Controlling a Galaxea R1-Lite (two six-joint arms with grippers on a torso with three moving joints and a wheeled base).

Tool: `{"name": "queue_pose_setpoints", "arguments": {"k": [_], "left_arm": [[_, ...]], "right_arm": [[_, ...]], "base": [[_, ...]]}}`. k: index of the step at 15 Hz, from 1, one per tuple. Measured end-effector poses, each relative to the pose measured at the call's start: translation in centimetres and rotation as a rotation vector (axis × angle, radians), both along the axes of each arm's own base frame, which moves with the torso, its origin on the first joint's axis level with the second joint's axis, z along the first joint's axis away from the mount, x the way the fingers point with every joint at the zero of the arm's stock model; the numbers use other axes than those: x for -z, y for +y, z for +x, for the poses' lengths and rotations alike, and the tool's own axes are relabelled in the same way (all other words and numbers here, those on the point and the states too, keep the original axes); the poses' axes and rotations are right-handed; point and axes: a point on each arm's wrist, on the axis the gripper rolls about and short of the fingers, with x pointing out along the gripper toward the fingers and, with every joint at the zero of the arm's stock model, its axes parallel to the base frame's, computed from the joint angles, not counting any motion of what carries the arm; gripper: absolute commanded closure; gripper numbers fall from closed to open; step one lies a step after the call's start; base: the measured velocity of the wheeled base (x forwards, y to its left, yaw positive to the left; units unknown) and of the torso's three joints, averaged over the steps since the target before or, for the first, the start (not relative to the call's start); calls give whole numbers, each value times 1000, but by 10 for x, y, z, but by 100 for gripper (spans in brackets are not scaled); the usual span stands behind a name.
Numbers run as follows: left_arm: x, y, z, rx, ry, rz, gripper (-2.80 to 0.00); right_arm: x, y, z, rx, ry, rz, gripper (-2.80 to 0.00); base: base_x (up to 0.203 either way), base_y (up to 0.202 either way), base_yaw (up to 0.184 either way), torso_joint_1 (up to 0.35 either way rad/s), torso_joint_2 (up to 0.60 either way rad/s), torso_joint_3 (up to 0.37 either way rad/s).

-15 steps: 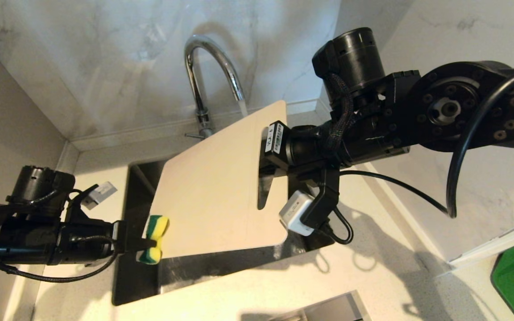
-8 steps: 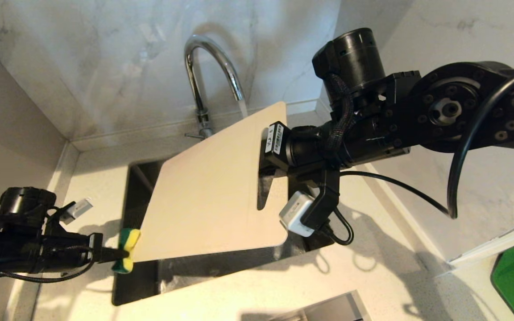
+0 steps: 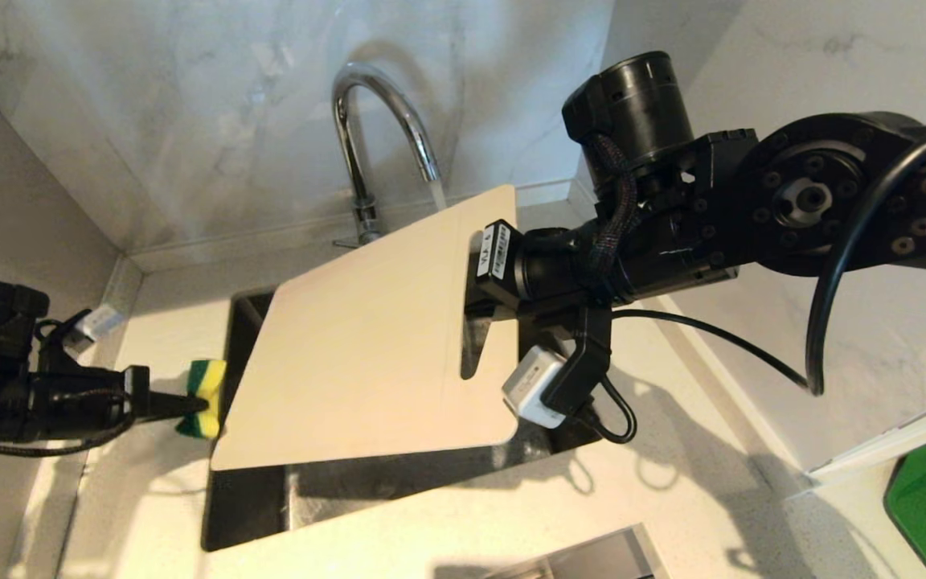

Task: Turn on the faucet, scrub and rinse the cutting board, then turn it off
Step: Put down the cutting board

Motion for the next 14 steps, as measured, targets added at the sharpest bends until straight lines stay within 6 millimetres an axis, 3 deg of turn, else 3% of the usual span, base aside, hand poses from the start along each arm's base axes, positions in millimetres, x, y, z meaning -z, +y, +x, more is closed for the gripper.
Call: {"name": "queue_pose_setpoints", "arguments": {"k": [4,6,10,14], "left_arm": [[-71,13,10,-43,-120,7,0],[-96,12,7,-53,-133,-9,0],[-127,-37,-19,78,-132,-80,0],[-145,-101,-64,301,-81,-177,0]], "right_arm": [[-1,-1,-1,-1,-1,1,0],[0,-1,-1,1,-1,0,0],[0,0,0,2,1,-2,0],[1,1,1,5,5,1,0]], "base": [[0,0,0,0,0,0],[0,0,0,0,0,0],[0,0,0,0,0,0],[0,0,0,0,0,0]]}}
